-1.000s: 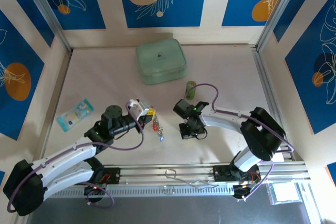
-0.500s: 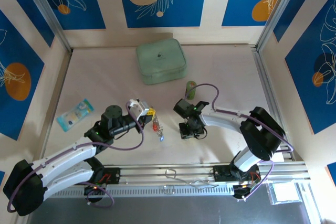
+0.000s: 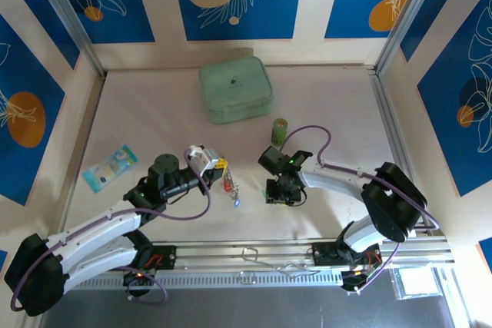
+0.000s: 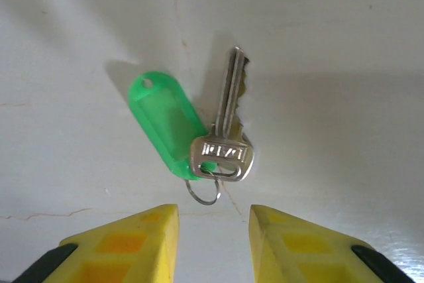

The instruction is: Put the keys on the keyring

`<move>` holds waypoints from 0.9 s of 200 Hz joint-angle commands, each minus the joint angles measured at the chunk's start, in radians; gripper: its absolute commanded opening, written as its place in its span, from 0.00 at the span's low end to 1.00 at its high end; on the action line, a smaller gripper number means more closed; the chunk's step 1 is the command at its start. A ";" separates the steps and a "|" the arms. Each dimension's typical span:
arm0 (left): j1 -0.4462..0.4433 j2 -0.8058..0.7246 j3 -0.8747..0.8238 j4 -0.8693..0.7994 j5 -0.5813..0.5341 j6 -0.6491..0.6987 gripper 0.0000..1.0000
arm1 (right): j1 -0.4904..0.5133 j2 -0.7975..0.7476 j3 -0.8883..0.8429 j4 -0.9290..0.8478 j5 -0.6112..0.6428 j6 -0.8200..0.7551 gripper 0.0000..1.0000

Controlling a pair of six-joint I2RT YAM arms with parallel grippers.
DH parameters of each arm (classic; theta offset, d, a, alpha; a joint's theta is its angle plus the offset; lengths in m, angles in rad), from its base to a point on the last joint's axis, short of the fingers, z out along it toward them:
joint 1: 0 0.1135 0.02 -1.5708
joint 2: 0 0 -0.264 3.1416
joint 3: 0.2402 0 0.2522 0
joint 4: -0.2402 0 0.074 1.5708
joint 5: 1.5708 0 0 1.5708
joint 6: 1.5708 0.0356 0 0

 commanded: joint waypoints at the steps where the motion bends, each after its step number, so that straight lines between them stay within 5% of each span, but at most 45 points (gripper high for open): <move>1: 0.001 -0.002 0.029 0.035 0.024 0.019 0.00 | -0.005 -0.007 -0.029 0.018 -0.040 0.053 0.34; 180: 0.001 0.001 0.026 0.039 0.033 0.020 0.00 | -0.015 0.062 -0.022 0.082 -0.059 0.083 0.24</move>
